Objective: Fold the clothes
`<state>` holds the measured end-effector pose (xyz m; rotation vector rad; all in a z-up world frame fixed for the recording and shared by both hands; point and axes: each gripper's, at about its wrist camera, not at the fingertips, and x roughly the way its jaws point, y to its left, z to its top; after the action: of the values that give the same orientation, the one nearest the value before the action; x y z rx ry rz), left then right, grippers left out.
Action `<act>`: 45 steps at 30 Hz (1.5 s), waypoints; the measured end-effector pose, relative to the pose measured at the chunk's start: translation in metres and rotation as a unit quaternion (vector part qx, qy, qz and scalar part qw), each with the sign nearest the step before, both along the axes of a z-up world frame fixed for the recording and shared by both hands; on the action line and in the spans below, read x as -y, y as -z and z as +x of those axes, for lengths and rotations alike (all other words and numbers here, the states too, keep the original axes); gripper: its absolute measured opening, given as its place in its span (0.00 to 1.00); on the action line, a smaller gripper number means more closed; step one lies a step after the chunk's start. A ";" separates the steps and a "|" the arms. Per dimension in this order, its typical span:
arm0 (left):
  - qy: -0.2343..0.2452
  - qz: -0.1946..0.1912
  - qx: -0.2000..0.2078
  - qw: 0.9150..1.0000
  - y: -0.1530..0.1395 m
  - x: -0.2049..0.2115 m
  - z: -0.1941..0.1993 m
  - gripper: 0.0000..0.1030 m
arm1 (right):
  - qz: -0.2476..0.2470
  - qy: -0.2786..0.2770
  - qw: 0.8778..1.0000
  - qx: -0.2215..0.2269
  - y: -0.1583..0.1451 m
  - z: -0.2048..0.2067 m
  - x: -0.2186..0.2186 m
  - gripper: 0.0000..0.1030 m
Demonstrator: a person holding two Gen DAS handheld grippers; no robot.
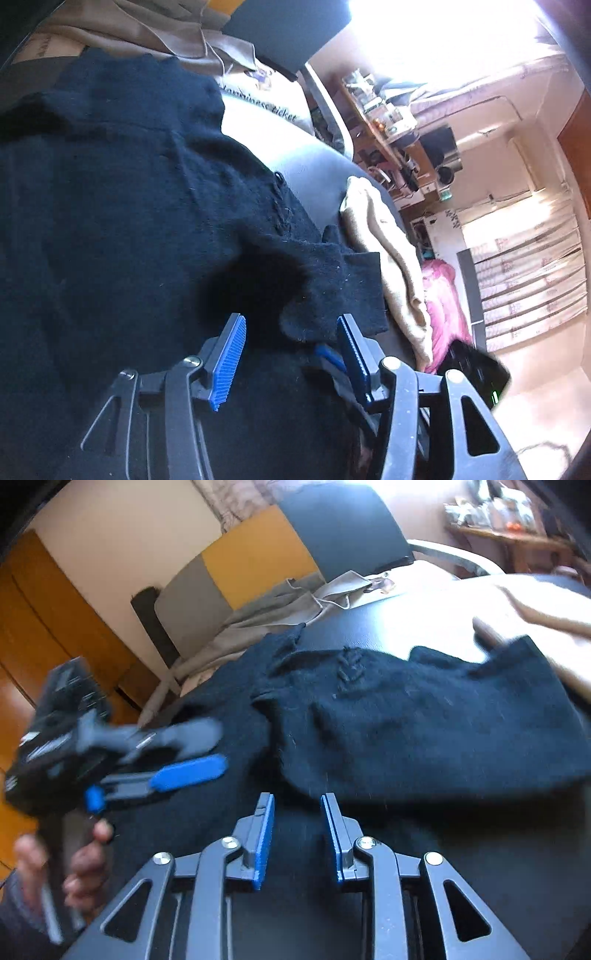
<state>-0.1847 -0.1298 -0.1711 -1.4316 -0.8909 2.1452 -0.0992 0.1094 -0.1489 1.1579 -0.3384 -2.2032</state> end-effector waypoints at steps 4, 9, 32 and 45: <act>-0.001 -0.008 0.022 1.000 0.013 -0.011 -0.009 0.52 | 0.000 -0.004 1.000 0.006 0.014 0.023 -0.001 0.36; -0.029 0.023 0.052 0.998 0.028 -0.009 -0.008 0.52 | -0.038 0.011 0.999 -0.017 0.019 0.035 -0.011 0.36; -0.154 0.096 0.088 0.979 0.049 -0.012 -0.034 0.03 | -0.075 0.006 0.997 -0.020 0.019 0.037 -0.012 0.41; -0.075 0.104 -0.169 0.977 -0.150 0.006 -0.065 0.03 | -0.223 0.078 0.967 0.098 0.017 0.016 -0.078 0.64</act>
<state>-0.2496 -0.1355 -0.0215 -0.8893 -1.0803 2.2347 -0.0835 0.1869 -0.1662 1.1213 -0.9854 -1.9946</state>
